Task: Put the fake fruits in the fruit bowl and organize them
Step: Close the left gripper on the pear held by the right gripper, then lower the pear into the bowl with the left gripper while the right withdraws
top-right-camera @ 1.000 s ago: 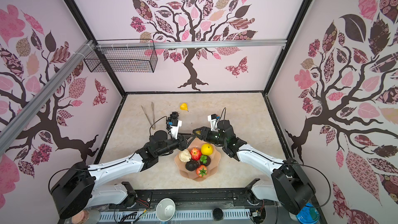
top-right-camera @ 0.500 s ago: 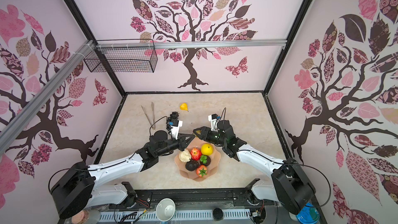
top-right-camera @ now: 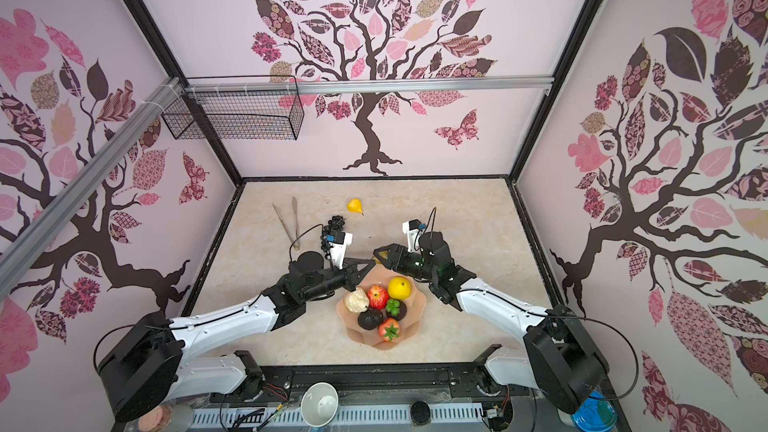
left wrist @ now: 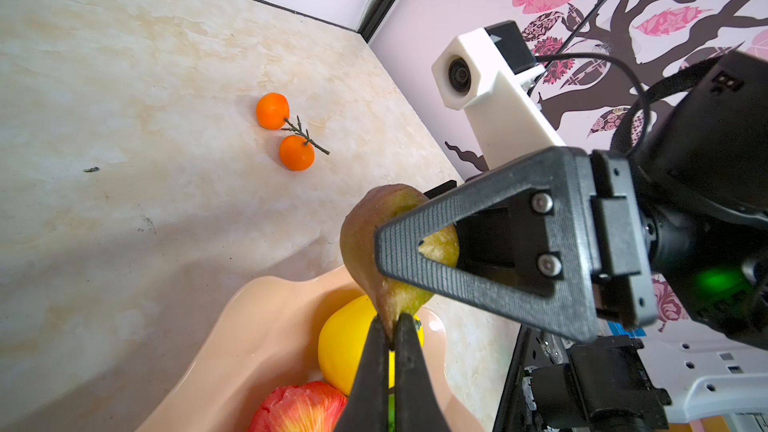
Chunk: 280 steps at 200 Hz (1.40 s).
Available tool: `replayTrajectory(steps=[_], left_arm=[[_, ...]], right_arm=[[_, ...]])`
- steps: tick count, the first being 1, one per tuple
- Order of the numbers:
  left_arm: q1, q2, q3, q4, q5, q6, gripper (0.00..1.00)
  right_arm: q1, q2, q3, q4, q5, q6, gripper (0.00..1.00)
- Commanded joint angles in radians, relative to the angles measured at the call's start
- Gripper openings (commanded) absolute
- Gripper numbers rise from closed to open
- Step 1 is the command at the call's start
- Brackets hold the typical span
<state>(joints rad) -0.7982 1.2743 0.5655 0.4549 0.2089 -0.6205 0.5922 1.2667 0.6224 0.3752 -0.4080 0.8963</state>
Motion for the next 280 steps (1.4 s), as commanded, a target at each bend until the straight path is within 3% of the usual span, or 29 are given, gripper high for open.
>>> replayTrajectory(steps=[1,24,64,106,156,202,280], left_arm=[[-0.001,0.014,0.054,0.014,0.007,0.018,0.00],[-0.002,0.014,0.057,0.000,0.003,0.022,0.00],[-0.002,-0.002,0.075,-0.084,-0.018,0.058,0.00],[-0.003,-0.053,0.146,-0.380,-0.086,0.174,0.00],[-0.002,-0.025,0.321,-0.777,-0.174,0.246,0.00],[-0.003,0.070,0.436,-0.932,-0.121,0.251,0.00],[-0.003,0.274,0.607,-1.034,-0.043,0.251,0.00]], right_arm=[[0.015,-0.009,0.010,-0.005,-0.037,-0.016,0.56],[0.014,-0.013,0.012,-0.016,-0.029,-0.025,0.60],[0.011,-0.050,0.026,-0.090,0.035,-0.079,0.79],[-0.016,-0.153,0.039,-0.225,0.177,-0.191,0.91],[-0.034,-0.289,0.026,-0.373,0.350,-0.332,0.93],[-0.033,-0.345,-0.029,-0.397,0.371,-0.342,0.93],[-0.034,-0.375,-0.082,-0.390,0.354,-0.321,0.93]])
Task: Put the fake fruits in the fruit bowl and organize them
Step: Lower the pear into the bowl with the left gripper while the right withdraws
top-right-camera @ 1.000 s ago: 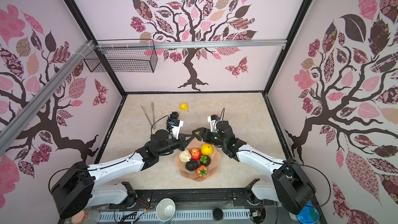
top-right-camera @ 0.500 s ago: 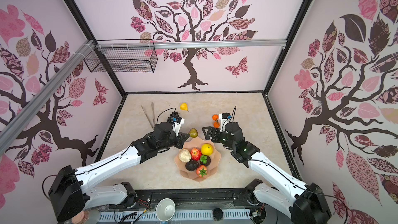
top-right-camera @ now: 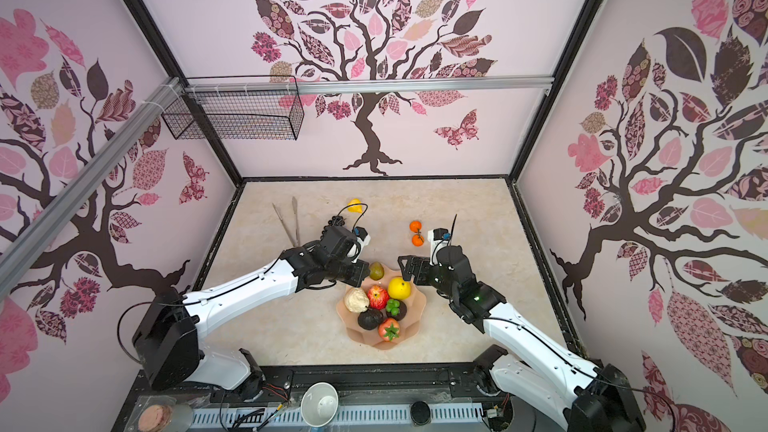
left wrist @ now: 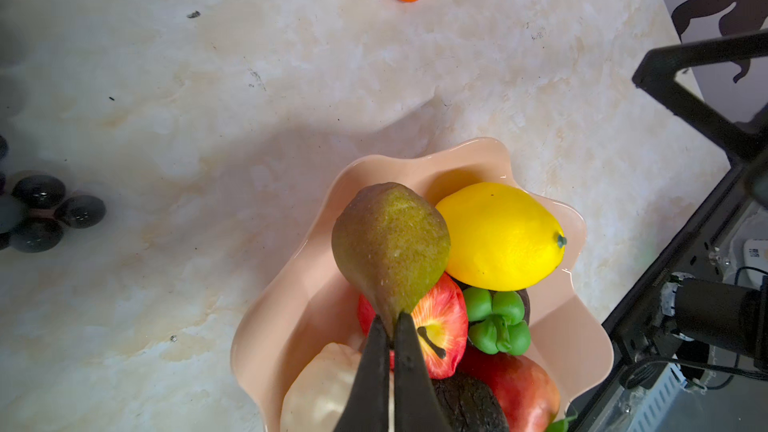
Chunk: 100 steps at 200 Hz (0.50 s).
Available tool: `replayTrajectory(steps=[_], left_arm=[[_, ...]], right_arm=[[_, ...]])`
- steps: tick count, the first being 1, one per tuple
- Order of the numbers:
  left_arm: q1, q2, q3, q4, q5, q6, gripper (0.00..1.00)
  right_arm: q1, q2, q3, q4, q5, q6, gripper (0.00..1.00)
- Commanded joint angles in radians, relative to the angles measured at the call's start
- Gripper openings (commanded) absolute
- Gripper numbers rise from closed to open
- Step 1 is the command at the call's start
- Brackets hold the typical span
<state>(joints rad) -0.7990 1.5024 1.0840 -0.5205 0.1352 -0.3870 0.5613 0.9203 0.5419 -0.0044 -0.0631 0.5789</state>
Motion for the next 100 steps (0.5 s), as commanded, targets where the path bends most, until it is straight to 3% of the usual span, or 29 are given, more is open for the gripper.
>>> replayTrajectory(steps=[1,100], left_arm=[[-0.003,0.049,0.091,-0.061,0.030,0.017,0.00],[-0.006,0.170,0.166,-0.111,0.052,0.010,0.00]], right_arm=[[-0.003,-0.029,-0.002,-0.010,0.009,-0.005,0.93],[-0.003,-0.028,-0.016,-0.006,0.006,-0.006,0.93]])
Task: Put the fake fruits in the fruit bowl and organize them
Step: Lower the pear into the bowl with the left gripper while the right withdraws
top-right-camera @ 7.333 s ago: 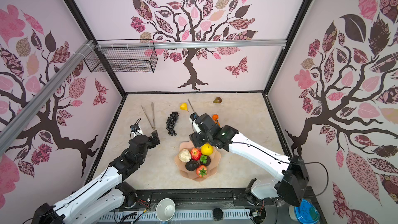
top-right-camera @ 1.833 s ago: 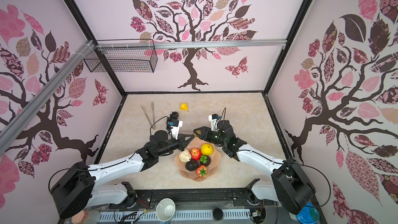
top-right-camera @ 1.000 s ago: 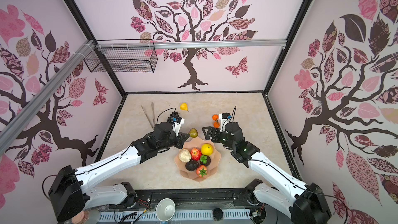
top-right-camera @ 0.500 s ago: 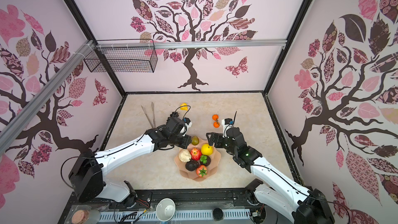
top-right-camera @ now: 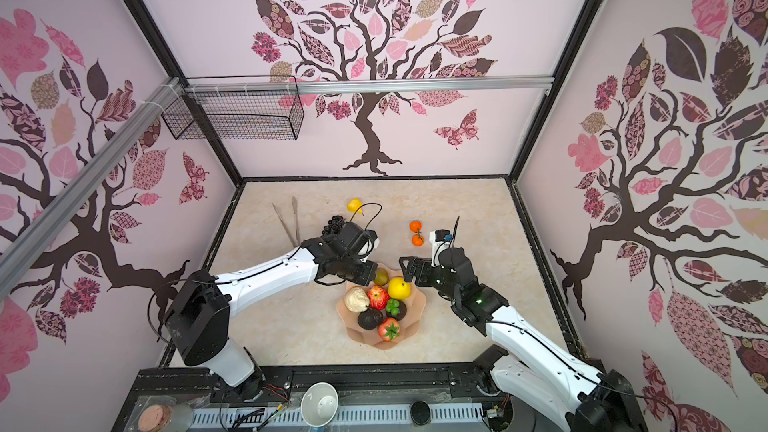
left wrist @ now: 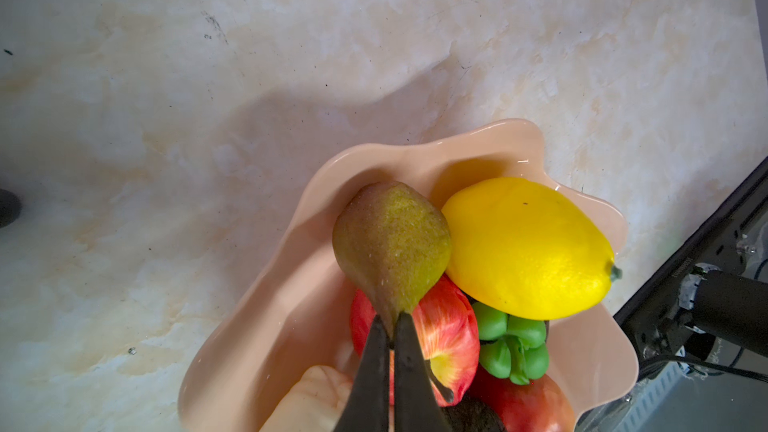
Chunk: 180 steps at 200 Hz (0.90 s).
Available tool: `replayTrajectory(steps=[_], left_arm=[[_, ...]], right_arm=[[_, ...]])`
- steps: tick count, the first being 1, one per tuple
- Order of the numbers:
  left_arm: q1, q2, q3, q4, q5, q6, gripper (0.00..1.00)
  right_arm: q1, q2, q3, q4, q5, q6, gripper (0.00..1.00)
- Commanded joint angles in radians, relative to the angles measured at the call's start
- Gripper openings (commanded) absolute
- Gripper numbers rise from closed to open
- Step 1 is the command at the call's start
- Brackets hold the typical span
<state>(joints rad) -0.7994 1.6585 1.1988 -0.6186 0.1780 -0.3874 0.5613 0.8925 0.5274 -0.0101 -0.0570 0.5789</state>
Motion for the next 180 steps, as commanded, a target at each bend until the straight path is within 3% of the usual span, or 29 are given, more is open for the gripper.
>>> replayTrajectory(steps=[1,100,180], left_arm=[[-0.006,0.015,0.051,-0.013,0.009,0.010,0.00],[-0.007,0.020,0.063,0.021,0.013,-0.002,0.21],[-0.007,-0.062,0.015,0.079,-0.012,-0.007,0.40]], right_arm=[[-0.003,0.000,-0.001,0.000,0.000,-0.006,0.93],[-0.003,0.010,-0.006,0.007,-0.011,0.001,0.93],[-0.005,0.011,0.033,-0.042,0.031,-0.042,0.93]])
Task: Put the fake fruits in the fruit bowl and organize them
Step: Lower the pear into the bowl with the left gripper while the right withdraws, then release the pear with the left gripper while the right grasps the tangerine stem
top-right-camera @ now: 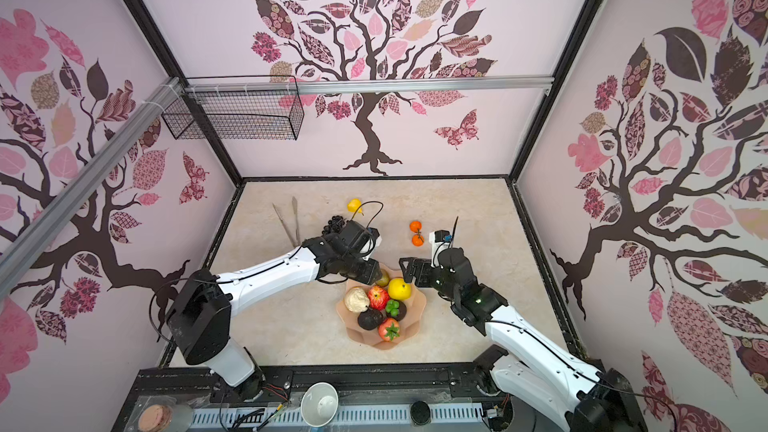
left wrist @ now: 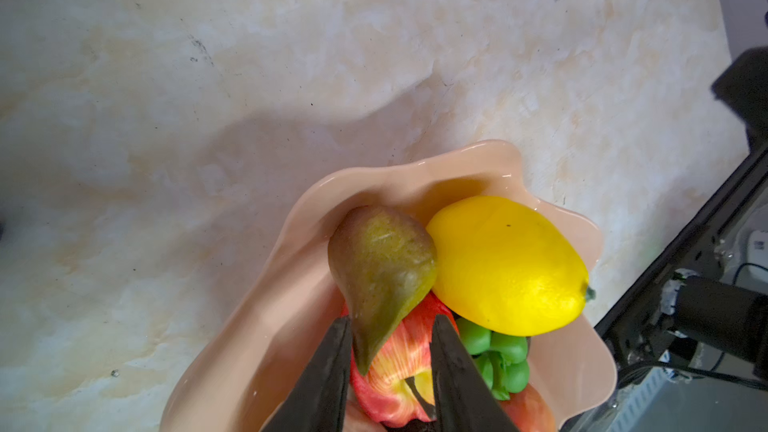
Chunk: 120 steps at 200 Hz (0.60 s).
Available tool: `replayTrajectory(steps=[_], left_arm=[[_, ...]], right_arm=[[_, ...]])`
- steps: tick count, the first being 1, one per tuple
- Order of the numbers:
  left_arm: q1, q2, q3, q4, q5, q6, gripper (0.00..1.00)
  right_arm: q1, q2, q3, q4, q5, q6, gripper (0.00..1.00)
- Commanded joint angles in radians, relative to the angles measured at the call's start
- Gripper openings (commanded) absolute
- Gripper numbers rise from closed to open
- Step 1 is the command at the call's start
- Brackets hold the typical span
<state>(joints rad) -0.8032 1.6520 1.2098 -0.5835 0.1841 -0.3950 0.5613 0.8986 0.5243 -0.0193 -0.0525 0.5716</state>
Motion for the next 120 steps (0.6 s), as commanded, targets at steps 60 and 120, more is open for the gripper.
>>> replayTrajectory(steps=[60,120], left_arm=[[-0.001,-0.145,-0.078,0.091,-0.082,-0.022,0.45],[0.088,-0.447,-0.358,0.281,-0.244,-0.081,0.51]], right_arm=[[-0.114,0.080,0.097,-0.068,-0.054,-0.082,0.84],[-0.232,0.300,0.225,-0.093,-0.084,-0.123,0.69]])
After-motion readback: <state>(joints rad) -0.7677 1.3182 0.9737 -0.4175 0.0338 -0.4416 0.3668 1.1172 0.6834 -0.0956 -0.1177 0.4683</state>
